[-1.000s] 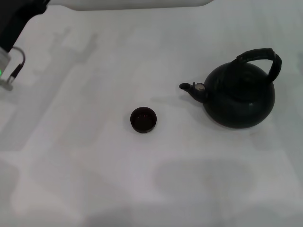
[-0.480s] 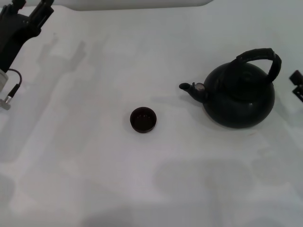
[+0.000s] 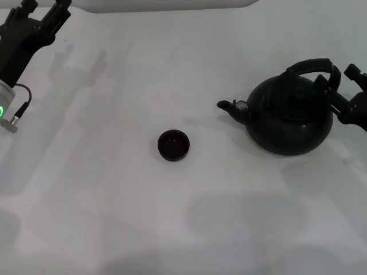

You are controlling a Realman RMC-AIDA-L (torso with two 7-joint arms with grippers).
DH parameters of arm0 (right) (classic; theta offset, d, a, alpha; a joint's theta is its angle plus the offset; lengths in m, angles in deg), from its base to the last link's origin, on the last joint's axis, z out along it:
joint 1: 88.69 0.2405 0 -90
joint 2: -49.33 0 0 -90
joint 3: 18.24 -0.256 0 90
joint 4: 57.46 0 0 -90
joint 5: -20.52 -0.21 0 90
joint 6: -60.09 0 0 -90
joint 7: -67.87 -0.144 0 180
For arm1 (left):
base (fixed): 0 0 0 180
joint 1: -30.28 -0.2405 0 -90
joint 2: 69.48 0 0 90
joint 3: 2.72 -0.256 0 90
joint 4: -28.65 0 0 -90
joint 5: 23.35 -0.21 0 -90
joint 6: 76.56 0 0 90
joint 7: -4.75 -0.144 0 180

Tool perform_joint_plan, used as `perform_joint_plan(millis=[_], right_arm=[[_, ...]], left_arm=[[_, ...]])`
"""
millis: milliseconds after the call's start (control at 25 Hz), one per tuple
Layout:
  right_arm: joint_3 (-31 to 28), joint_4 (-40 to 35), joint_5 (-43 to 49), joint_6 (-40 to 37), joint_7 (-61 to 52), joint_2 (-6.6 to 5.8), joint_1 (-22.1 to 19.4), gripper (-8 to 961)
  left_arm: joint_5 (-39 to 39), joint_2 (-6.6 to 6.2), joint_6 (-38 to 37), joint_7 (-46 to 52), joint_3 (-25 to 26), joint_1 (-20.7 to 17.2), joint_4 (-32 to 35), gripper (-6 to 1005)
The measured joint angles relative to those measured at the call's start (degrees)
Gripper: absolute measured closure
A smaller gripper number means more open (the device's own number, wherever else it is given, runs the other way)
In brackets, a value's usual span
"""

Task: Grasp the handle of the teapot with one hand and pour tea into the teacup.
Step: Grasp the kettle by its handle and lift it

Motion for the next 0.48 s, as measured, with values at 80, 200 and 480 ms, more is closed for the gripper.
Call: perform_joint_plan(millis=[80, 200, 480], right_arm=[[0.04, -0.14, 0.01, 0.94, -0.01, -0.01, 0.18, 212], [-0.15, -0.15, -0.06, 1.09, 0.04, -0.05, 0.28, 220], [-0.16, -0.13, 0.00, 1.01, -0.18, -0.06, 0.14, 238]], left_arm=[[0.03, 0.00, 0.02, 0.00, -0.02, -0.01, -0.07, 113], [0.05, 0.00, 0.02, 0.00, -0.02, -0.02, -0.15, 113], [0.24, 0.02, 0.02, -0.02, -0.02, 0.28, -0.22, 113]])
